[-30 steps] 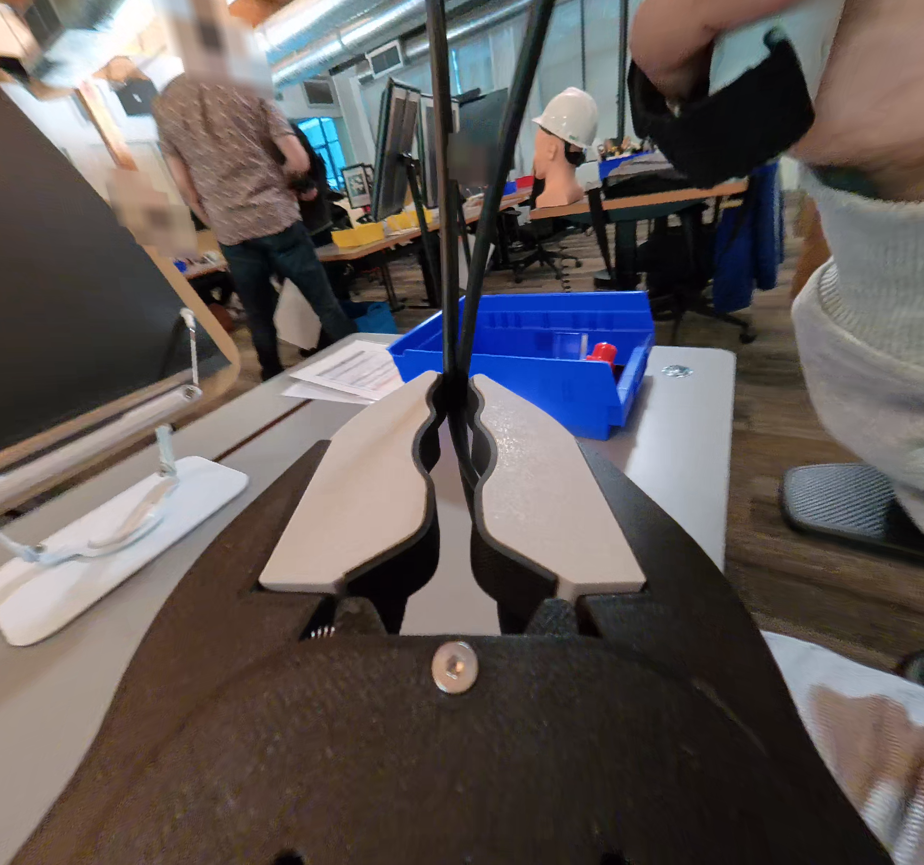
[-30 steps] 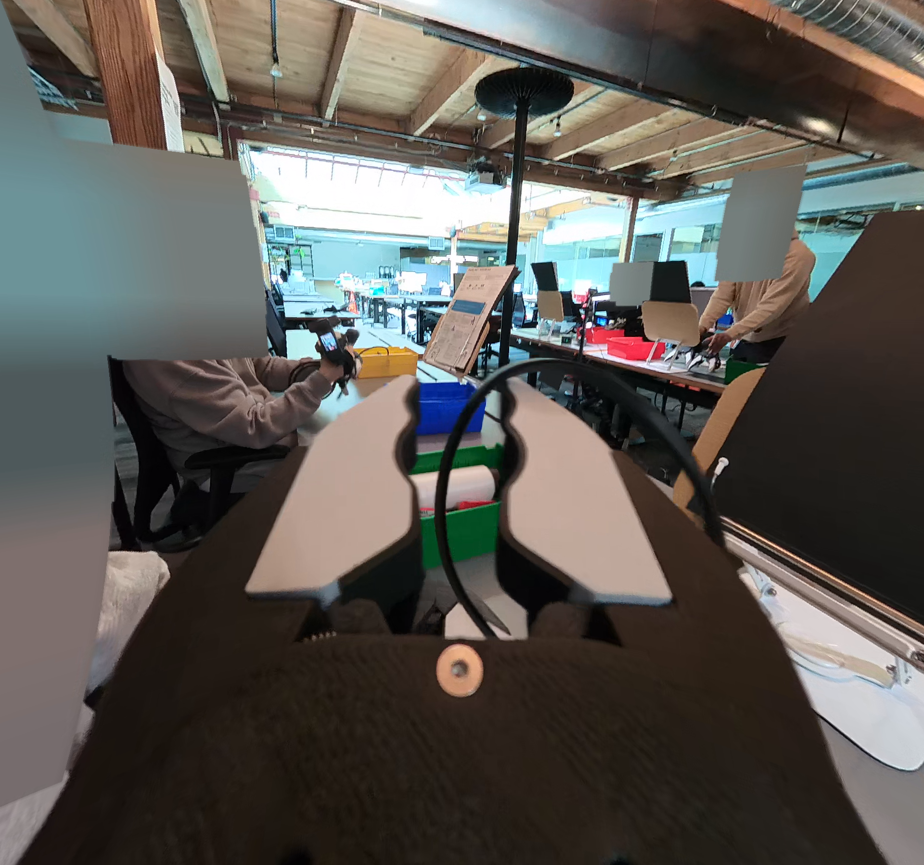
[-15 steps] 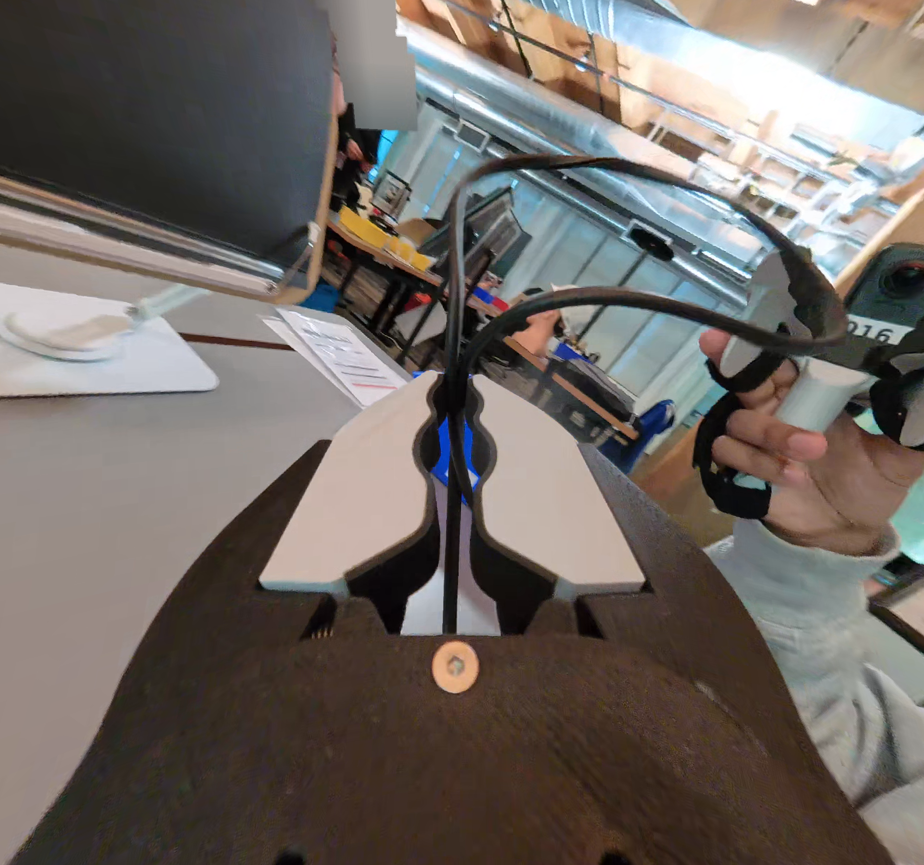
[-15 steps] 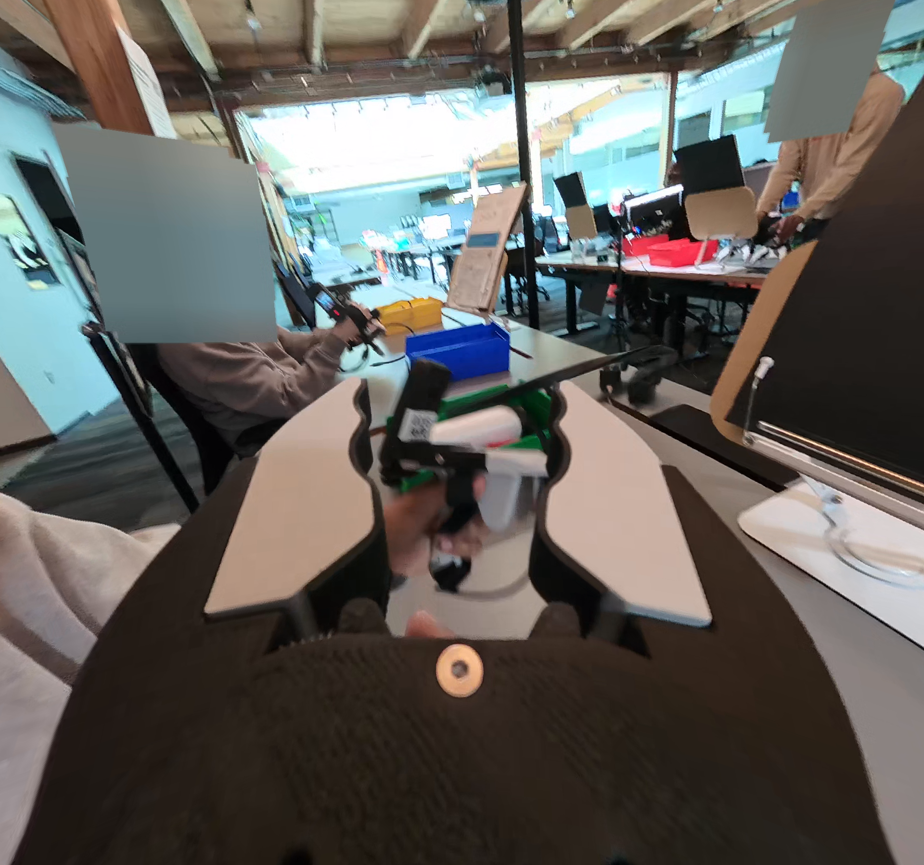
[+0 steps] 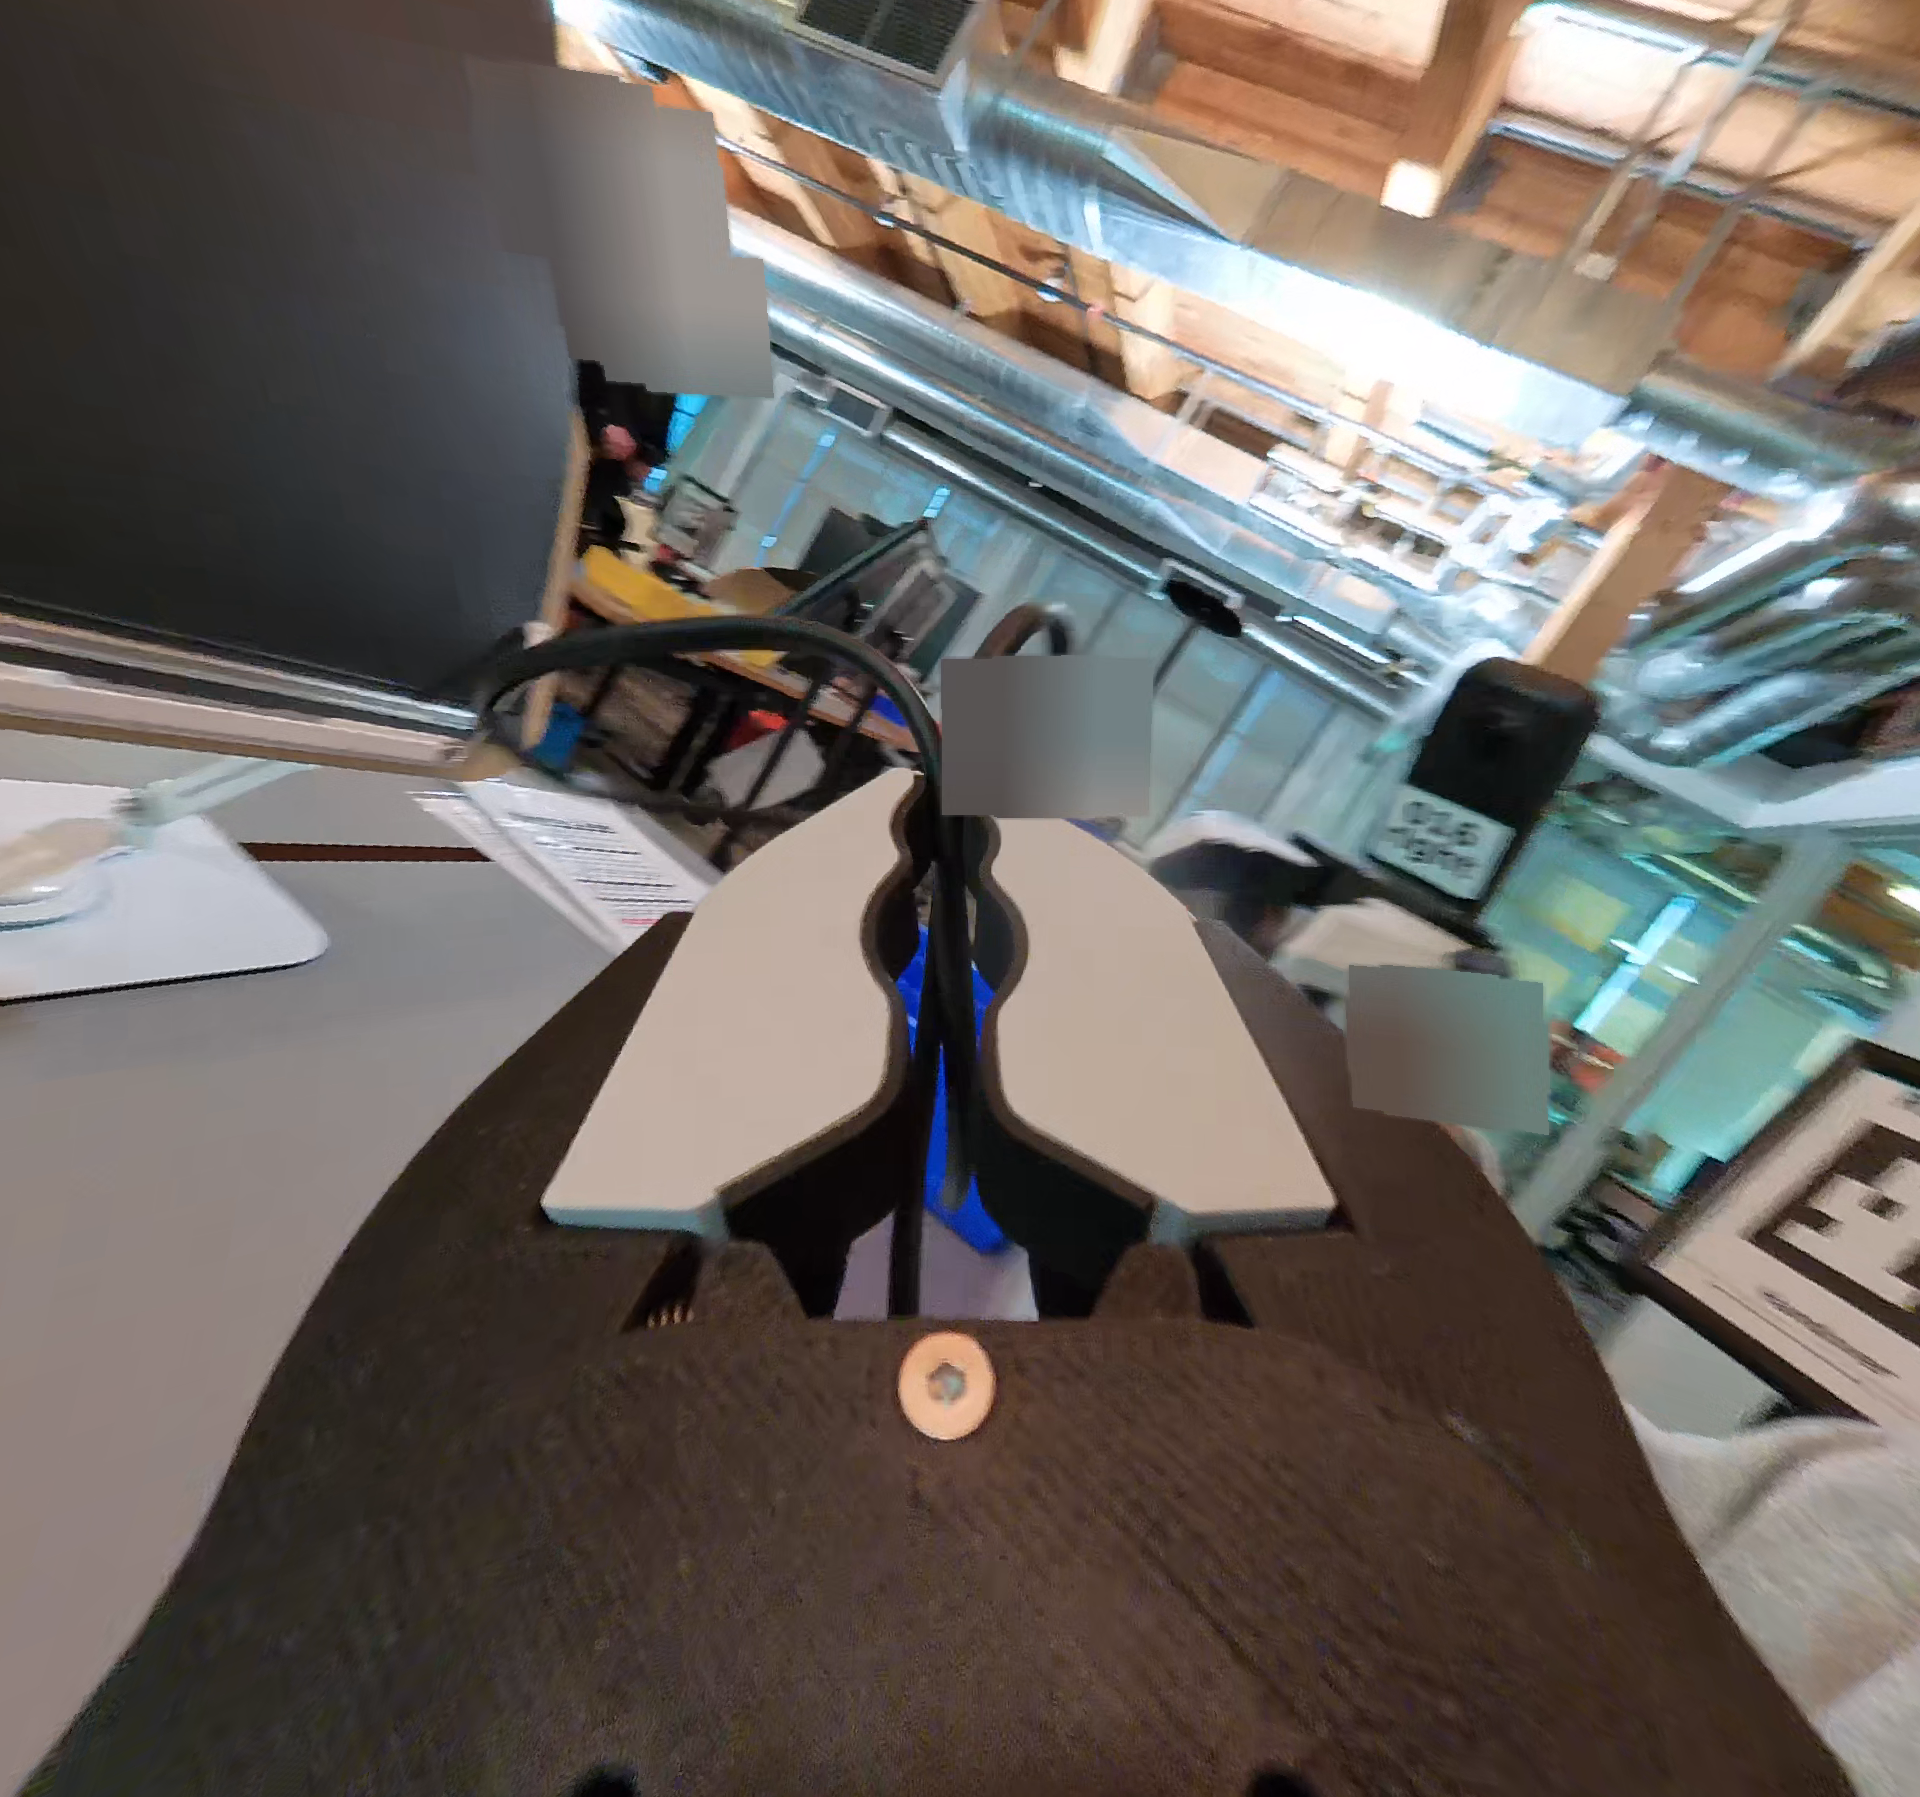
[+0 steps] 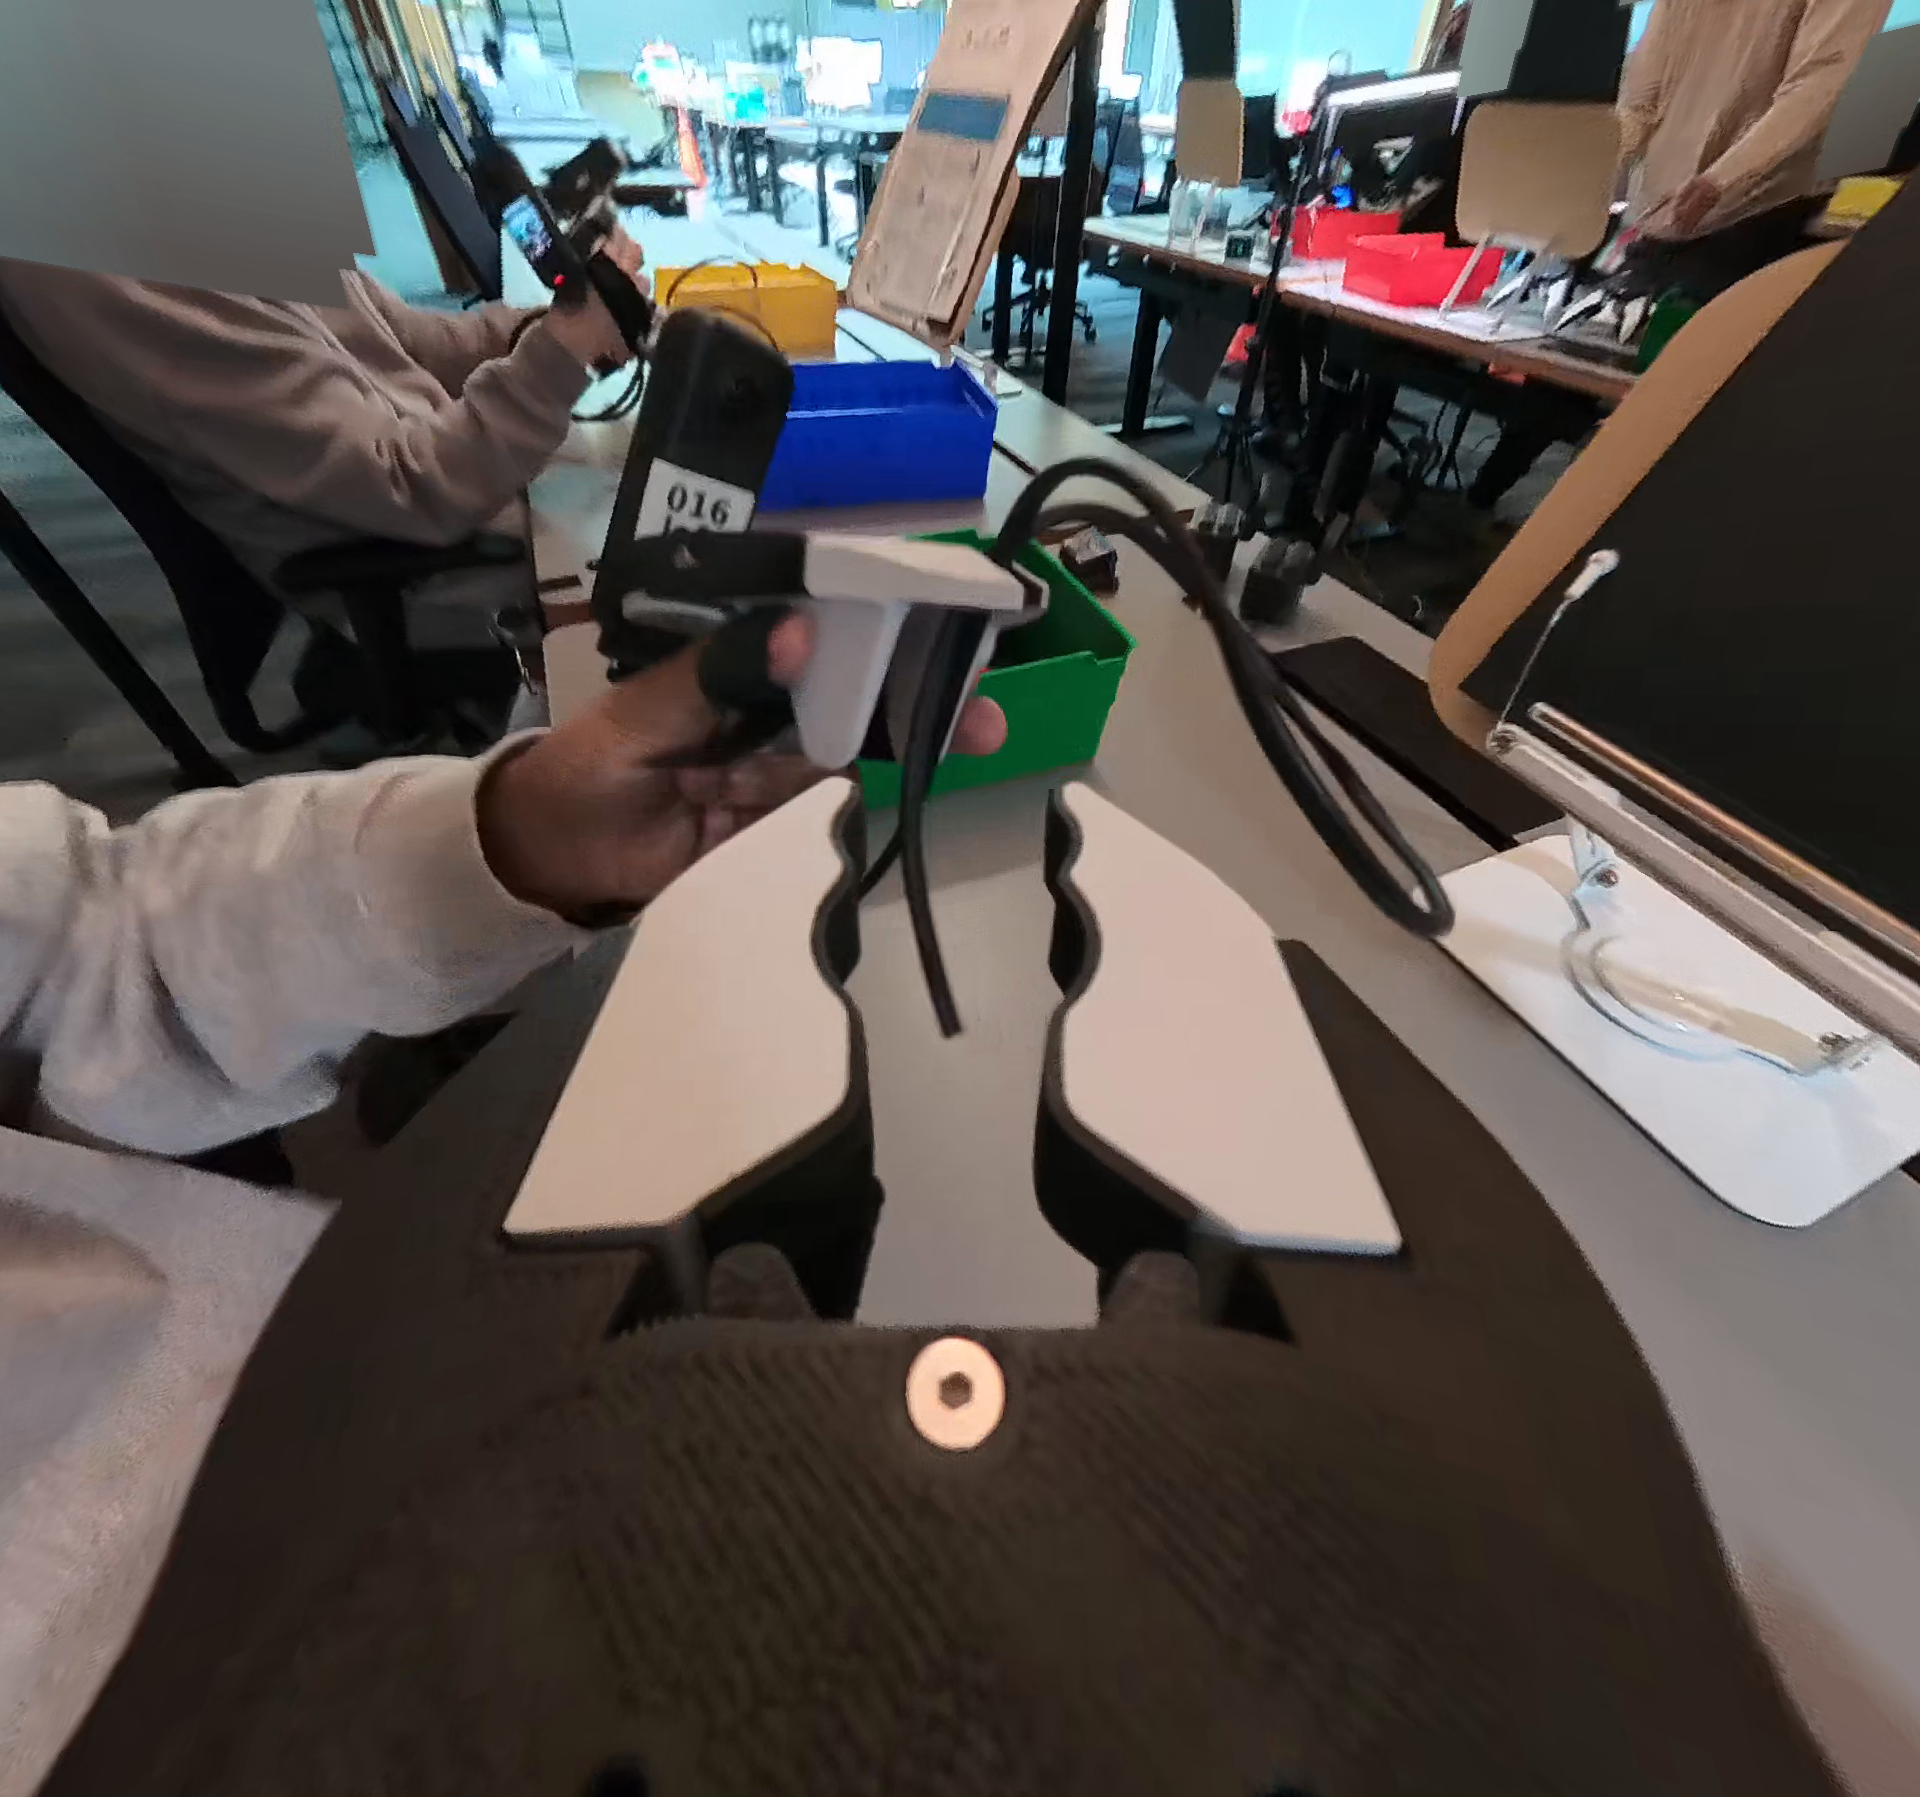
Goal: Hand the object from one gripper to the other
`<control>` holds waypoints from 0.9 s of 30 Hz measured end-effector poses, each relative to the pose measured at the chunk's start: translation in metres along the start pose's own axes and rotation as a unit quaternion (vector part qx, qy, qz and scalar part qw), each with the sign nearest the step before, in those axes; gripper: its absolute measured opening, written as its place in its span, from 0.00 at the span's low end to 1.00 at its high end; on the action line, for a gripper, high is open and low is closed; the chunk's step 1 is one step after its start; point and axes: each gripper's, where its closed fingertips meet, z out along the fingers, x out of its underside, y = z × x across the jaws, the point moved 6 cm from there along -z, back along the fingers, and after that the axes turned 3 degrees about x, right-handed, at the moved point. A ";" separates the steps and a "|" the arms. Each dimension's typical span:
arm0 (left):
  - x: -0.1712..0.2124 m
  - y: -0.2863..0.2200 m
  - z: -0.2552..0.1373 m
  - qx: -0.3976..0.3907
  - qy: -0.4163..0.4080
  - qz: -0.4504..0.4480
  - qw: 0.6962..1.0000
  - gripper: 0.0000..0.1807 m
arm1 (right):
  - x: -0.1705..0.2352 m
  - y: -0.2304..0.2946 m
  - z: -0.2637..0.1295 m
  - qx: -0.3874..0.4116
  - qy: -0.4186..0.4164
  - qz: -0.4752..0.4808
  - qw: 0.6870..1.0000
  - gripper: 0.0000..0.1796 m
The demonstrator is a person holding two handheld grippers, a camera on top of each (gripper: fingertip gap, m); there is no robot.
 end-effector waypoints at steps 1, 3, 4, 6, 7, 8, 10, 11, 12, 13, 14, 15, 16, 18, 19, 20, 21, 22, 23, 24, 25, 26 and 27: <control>0.001 -0.005 0.002 0.022 0.003 -0.009 1.000 0.02 | 0.004 0.000 0.003 -0.006 0.008 -0.003 1.000 0.17; 0.003 -0.014 0.006 0.056 0.005 -0.024 0.998 0.02 | 0.010 0.000 0.008 -0.032 0.013 0.010 0.999 0.17; 0.004 -0.018 0.007 0.070 0.006 -0.030 0.997 0.02 | 0.012 0.002 0.011 -0.053 0.010 0.026 0.998 0.17; 0.005 -0.025 0.009 0.094 0.008 -0.042 0.995 0.02 | 0.015 0.005 0.015 -0.088 0.003 0.062 0.994 0.18; 0.005 -0.028 0.010 0.102 0.012 -0.047 0.994 0.02 | 0.016 0.005 0.017 -0.100 0.001 0.075 0.992 0.18; 0.006 -0.030 0.011 0.109 0.016 -0.050 0.993 0.02 | 0.018 0.005 0.019 -0.108 -0.001 0.084 0.991 0.18; 0.009 -0.034 0.013 0.120 0.025 -0.053 0.991 0.02 | 0.022 0.006 0.023 -0.121 0.001 0.096 0.988 0.16; 0.012 -0.036 0.014 0.125 0.031 -0.054 0.990 0.02 | 0.023 0.007 0.024 -0.130 0.001 0.102 0.986 0.15; 0.014 -0.038 0.016 0.131 0.035 -0.055 0.989 0.02 | 0.024 0.009 0.025 -0.141 -0.001 0.109 0.984 0.15; 0.016 -0.040 0.017 0.137 0.039 -0.058 0.988 0.02 | 0.025 0.010 0.026 -0.151 -0.004 0.118 0.981 0.14; 0.017 -0.041 0.018 0.144 0.041 -0.062 0.987 0.02 | 0.025 0.011 0.027 -0.161 -0.007 0.128 0.979 0.14; 0.019 -0.043 0.019 0.150 0.042 -0.068 0.985 0.02 | 0.026 0.012 0.028 -0.170 -0.009 0.135 0.976 0.13; 0.019 -0.043 0.019 0.152 0.041 -0.073 0.985 0.02 | 0.026 0.013 0.029 -0.179 -0.010 0.141 0.974 0.12; 0.020 -0.043 0.019 0.153 0.038 -0.079 0.984 0.02 | 0.028 0.014 0.030 -0.188 -0.007 0.148 0.971 0.11; 0.020 -0.043 0.019 0.153 0.036 -0.080 0.984 0.02 | 0.029 0.014 0.031 -0.190 -0.007 0.148 0.971 0.10; 0.020 -0.043 0.019 0.152 0.035 -0.080 0.985 0.02 | 0.029 0.015 0.031 -0.190 -0.008 0.145 0.971 0.08; 0.020 -0.042 0.019 0.150 0.034 -0.079 0.985 0.02 | 0.029 0.015 0.031 -0.190 -0.010 0.143 0.971 0.07; 0.020 -0.043 0.019 0.150 0.033 -0.079 0.985 0.02 | 0.029 0.016 0.032 -0.191 -0.011 0.142 0.971 0.07; 0.021 -0.044 0.019 0.153 0.033 -0.080 0.985 0.02 | 0.029 0.016 0.032 -0.191 -0.012 0.142 0.971 0.06; 0.021 -0.044 0.019 0.153 0.033 -0.080 0.984 0.02 | 0.029 0.017 0.032 -0.192 -0.013 0.142 0.971 0.06; 0.021 -0.044 0.020 0.153 0.031 -0.079 0.985 0.02 | 0.030 0.017 0.033 -0.192 -0.013 0.142 0.971 0.06; 0.021 -0.045 0.020 0.152 0.030 -0.077 0.985 0.02 | 0.030 0.017 0.033 -0.190 -0.013 0.141 0.972 0.06; 0.021 -0.045 0.020 0.150 0.030 -0.076 0.985 0.02 | 0.030 0.017 0.032 -0.187 -0.012 0.139 0.972 0.05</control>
